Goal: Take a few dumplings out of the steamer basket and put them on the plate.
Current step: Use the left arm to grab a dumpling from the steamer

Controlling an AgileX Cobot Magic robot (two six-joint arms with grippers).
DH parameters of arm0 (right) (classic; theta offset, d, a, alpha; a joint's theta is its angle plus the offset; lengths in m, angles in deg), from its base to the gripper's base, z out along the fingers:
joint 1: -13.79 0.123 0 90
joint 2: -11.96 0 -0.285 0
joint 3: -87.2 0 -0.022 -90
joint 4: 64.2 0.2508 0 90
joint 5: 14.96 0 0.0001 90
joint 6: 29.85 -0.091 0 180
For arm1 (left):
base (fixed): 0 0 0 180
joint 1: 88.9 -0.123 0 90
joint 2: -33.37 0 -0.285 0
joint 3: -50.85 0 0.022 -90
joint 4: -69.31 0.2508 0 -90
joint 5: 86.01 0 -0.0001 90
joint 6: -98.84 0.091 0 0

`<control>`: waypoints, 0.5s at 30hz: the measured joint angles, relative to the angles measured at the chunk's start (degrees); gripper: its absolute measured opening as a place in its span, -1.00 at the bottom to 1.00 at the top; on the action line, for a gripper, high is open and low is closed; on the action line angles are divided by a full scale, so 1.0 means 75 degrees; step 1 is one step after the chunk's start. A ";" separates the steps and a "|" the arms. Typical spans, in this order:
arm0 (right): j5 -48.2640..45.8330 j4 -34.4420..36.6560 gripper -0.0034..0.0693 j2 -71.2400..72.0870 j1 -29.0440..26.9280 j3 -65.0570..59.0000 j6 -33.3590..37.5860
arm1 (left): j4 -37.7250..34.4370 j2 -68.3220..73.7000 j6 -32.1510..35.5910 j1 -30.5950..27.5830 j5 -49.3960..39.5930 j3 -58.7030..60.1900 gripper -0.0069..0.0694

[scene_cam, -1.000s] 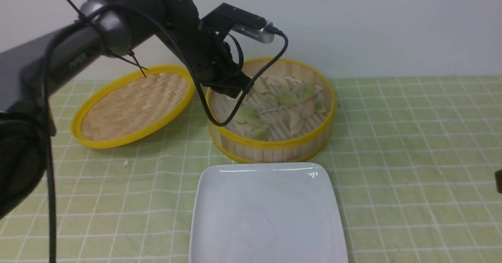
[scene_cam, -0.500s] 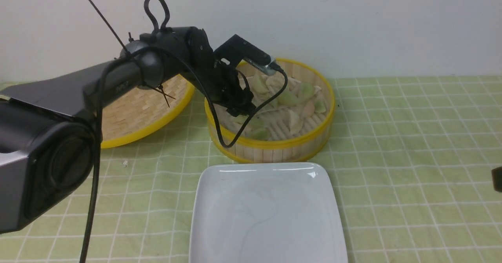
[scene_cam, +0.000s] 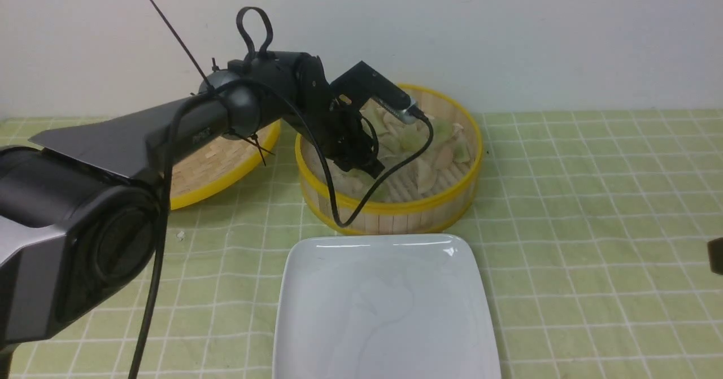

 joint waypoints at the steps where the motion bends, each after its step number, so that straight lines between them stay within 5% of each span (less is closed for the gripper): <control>1: 0.0000 0.0000 -0.95 0.0000 0.0000 0.0000 0.0007 | 0.0105 0.0000 -0.0049 0.0038 0.0000 -0.0006 -0.59; 15: 0.0000 0.0014 -0.95 0.0000 0.0000 0.0000 0.0019 | 0.1081 -0.0720 -0.1579 0.0128 -0.0855 0.0020 -0.61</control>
